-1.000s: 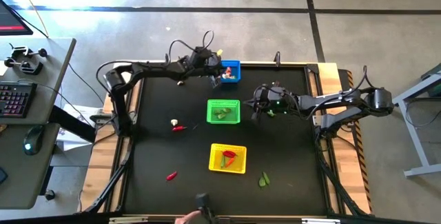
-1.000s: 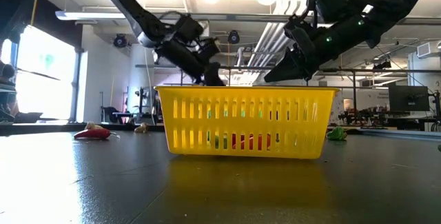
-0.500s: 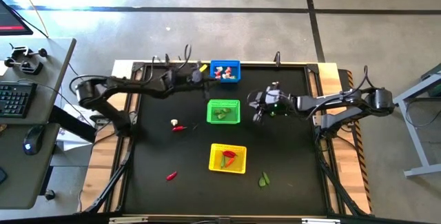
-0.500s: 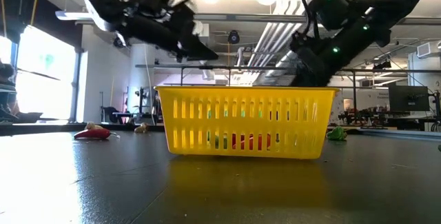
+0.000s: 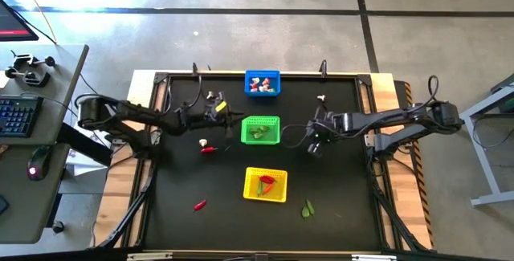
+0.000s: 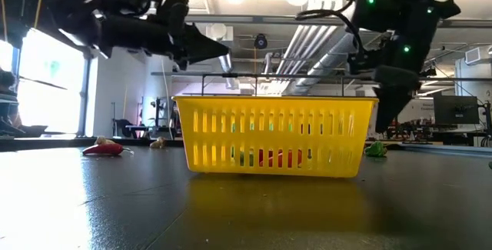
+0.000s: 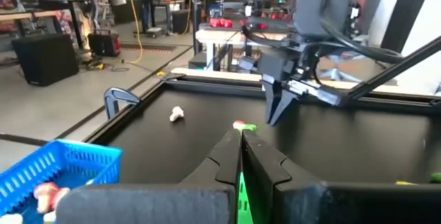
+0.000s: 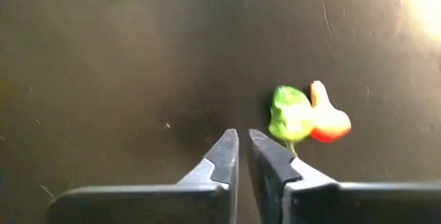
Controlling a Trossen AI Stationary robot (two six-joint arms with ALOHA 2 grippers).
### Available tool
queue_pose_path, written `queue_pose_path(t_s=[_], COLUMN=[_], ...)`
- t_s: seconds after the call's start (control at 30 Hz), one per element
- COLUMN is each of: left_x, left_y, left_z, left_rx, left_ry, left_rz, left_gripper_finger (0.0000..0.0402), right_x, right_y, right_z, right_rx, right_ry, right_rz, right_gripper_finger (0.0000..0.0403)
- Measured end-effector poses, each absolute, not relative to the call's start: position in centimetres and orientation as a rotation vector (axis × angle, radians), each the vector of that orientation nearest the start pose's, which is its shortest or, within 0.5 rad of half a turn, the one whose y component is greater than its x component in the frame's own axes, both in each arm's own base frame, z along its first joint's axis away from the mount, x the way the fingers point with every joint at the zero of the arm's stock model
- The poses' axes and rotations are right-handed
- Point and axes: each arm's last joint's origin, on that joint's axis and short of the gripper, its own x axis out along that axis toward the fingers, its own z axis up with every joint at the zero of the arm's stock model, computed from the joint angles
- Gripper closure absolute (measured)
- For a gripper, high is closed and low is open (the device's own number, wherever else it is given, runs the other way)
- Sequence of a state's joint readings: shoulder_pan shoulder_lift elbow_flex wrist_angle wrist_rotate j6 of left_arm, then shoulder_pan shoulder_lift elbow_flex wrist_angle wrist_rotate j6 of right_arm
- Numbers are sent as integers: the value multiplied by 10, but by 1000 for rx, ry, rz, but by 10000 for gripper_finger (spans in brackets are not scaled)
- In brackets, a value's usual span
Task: Sort produce into baskets
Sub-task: Put the green chili pepper into the green bin
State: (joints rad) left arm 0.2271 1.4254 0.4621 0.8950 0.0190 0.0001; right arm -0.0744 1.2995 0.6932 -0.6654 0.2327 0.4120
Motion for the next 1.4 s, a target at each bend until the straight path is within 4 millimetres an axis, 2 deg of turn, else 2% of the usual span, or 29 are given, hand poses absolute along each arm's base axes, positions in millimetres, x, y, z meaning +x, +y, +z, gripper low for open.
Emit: queue_pose_path(t_s=[0.13,0.3,0.43,0.63,0.93,1.0,1.13,1.4], left_x=[254,237,219,203,203,203,203,203], left_y=[51,45,44,42,42,42,42,42], left_z=[185,175,166,156,155,155,155,155], left_rx=[-11,-4,-10,-39,-45,-44,-39,-39], left_ry=[41,-34,-75,-82,-83,-83,-83,-80], left_rz=[189,200,251,276,278,278,278,279], left_gripper_finger=[401,401,401,401,401,401,401,401], right_x=[208,206,207,209,214,214,215,220], right_y=[-24,-26,-26,-30,-39,-39,-38,-35], right_z=[171,170,168,159,138,138,138,148], right_rx=[270,229,198,173,143,129,132,141], right_ry=[1217,1218,1227,1273,1385,1390,1397,1298], right_rz=[-549,-592,-590,-622,-623,-611,-560,-502], right_gripper_finger=[328,259,240,277,301,321,388,400])
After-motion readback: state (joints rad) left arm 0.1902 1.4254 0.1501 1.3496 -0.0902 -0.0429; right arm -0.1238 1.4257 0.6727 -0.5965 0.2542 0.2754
